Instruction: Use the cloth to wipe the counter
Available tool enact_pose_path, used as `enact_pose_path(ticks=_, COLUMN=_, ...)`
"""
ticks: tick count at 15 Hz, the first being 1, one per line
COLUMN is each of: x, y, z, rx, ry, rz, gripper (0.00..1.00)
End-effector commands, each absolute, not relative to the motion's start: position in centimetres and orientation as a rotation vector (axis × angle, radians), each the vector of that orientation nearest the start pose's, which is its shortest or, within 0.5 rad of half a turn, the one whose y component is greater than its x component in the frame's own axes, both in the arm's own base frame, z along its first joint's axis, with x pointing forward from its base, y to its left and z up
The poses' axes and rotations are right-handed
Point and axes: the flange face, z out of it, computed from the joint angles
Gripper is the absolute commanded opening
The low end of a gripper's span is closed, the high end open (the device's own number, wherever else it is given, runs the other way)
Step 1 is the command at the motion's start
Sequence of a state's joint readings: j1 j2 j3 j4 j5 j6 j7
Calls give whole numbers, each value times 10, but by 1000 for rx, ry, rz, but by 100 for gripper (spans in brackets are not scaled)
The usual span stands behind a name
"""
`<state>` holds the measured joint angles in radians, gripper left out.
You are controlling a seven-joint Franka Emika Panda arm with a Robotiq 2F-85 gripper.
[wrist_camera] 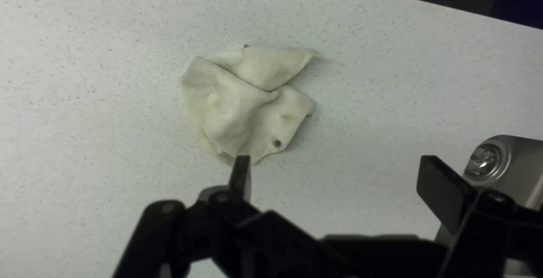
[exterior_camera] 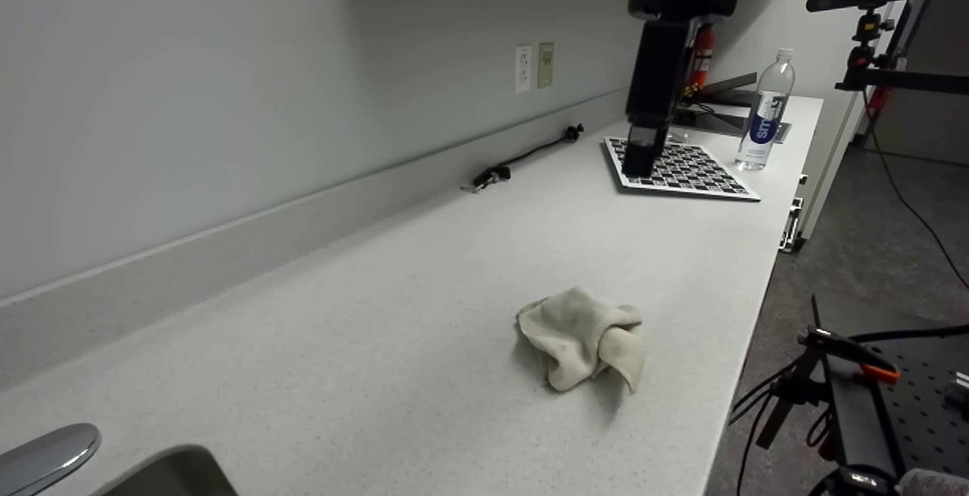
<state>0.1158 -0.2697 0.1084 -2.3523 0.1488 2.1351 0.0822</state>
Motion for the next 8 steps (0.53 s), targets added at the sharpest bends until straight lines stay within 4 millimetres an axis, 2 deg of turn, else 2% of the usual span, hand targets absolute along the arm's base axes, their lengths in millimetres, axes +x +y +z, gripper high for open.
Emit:
enact_pose_path(ticks=1, x=455, y=93, z=392, rx=-3065, ry=-12, rz=-38, gripper=100)
enact_pose_path(ticks=5, x=458, y=79, z=334, rx=-3062, ry=45, rz=45, gripper=100)
enact_pose_path(ticks=8, x=468, y=71, z=299, rx=-3058, ry=108, rz=87, gripper=100)
